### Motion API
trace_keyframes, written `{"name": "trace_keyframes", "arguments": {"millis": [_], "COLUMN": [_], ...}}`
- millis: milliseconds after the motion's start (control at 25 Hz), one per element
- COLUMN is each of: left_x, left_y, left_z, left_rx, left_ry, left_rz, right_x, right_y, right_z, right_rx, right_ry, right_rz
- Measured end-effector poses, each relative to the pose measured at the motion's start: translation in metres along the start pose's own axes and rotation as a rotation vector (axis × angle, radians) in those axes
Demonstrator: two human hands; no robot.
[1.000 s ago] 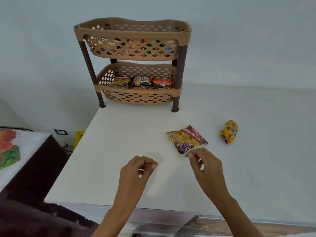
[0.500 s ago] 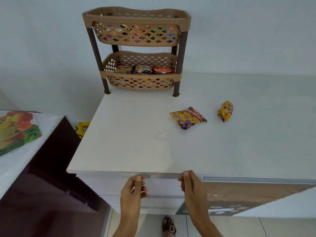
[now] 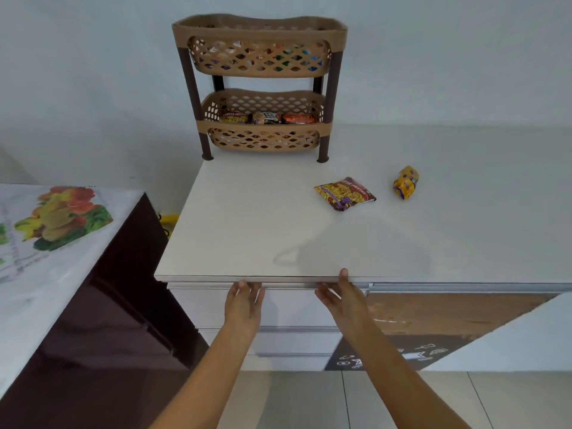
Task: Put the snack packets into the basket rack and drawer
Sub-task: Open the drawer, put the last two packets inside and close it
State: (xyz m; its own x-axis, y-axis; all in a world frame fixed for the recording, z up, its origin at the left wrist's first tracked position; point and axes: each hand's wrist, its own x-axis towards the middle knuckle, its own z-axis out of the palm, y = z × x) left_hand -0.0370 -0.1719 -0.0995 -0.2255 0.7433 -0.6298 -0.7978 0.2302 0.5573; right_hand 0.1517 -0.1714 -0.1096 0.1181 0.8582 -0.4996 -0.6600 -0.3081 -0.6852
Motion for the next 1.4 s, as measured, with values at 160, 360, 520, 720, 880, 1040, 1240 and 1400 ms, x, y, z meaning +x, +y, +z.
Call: {"name": "trace_keyframes", "arguments": {"millis": [160,360,520,720,880,1040,1240,1400], "left_x": [0.008,0.015,0.009,0.002,-0.004,-0.005,-0.008,-0.019], "left_y": [0.014,0.017,0.017,0.017,0.013,0.013,0.004,-0.006], "left_z": [-0.006,-0.015,-0.022,-0.033,-0.039,-0.036,-0.033,-0.042], "left_rx": [-0.041,0.024,0.039,0.094,0.144,0.170,0.191,0.223], "left_ry": [0.020,-0.021,-0.013,0.023,0.050,0.072,0.157,0.206], "left_rz": [0.069,0.055,0.055,0.045,0.075,0.096,0.180,0.230], "right_x": [0.008,0.010,0.003,-0.007,-0.010,-0.007,-0.007,-0.025], "right_y": [-0.004,-0.004,-0.003,-0.004,-0.002,-0.006,-0.009,-0.008], "right_z": [-0.004,-0.003,-0.003,-0.006,-0.011,-0.012,-0.013,-0.020], "right_rx": [-0.043,-0.143,-0.223,-0.256,-0.248,-0.290,-0.320,-0.363], "right_ry": [-0.001,0.034,0.106,0.166,0.204,0.222,0.222,0.213], "right_rz": [-0.009,-0.023,-0.015,0.030,0.075,0.096,0.140,0.204]}}
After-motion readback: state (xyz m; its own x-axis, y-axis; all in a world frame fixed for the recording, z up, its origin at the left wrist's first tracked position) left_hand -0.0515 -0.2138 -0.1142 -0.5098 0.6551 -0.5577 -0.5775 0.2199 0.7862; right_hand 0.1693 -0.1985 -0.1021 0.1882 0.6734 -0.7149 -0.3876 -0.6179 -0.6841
